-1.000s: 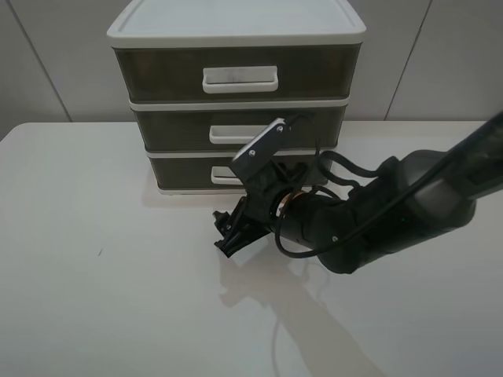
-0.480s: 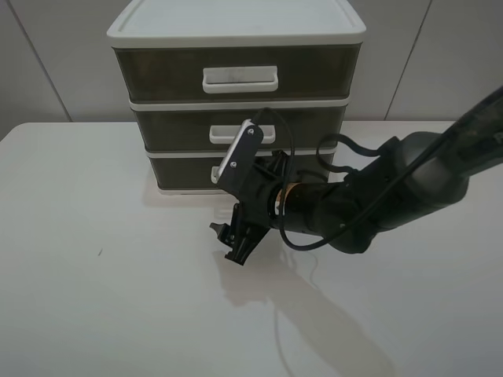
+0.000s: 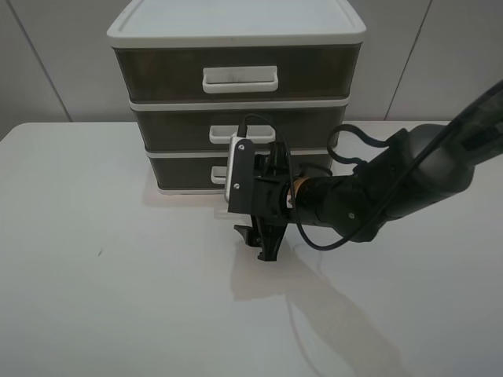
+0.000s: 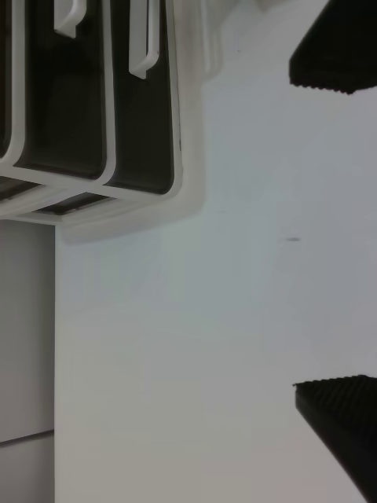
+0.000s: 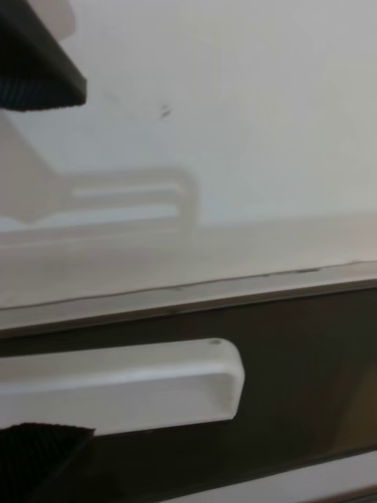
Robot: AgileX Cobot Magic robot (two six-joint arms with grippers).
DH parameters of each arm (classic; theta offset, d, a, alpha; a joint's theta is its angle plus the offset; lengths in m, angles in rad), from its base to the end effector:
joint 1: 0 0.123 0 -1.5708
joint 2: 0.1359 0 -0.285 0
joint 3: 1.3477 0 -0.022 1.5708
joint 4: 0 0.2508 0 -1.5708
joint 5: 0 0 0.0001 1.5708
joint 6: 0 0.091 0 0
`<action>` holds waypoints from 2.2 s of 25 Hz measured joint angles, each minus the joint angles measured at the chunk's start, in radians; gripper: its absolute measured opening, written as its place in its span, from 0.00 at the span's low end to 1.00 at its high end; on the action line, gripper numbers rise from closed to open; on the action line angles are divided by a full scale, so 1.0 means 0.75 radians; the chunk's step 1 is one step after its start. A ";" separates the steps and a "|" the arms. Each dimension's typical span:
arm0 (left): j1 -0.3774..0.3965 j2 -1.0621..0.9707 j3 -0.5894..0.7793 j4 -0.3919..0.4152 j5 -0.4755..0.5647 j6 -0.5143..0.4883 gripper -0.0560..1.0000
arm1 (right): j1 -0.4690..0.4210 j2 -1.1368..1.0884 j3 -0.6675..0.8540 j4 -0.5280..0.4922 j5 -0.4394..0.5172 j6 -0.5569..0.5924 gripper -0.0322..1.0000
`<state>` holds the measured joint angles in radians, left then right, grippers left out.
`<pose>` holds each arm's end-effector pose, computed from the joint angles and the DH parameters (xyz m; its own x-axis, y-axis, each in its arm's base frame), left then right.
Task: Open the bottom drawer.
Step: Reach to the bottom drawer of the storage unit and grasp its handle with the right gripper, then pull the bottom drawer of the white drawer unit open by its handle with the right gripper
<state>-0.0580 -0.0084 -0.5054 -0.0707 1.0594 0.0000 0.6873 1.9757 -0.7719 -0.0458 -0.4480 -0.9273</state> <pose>-0.0071 -0.0052 0.2790 -0.4445 -0.0088 -0.8958 0.0977 0.9935 -0.0583 0.2677 0.2221 0.0951 0.2611 -0.8516 -0.4545 -0.7612 0.1079 -0.6395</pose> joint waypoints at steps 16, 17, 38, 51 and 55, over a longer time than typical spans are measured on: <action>0.000 0.000 0.000 0.000 0.000 0.000 0.76 | -0.046 0.080 -0.085 0.004 0.113 -0.041 0.79; 0.000 0.000 0.000 0.000 0.000 0.000 0.76 | -0.046 0.083 -0.088 0.004 0.104 -0.041 0.79; 0.000 0.000 0.000 0.000 0.000 0.000 0.76 | -0.054 0.111 -0.112 0.005 0.147 -0.041 0.79; 0.000 0.000 0.000 0.000 0.000 0.000 0.76 | -0.054 0.022 -0.111 -0.002 0.352 -0.042 0.79; 0.000 0.000 0.000 0.000 0.000 0.000 0.76 | -0.054 0.004 -0.111 -0.022 0.404 -0.042 0.79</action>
<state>-0.0580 -0.0084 -0.5054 -0.0707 1.0594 0.0000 0.6467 1.9786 -0.8549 -0.0624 -0.1447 -0.9591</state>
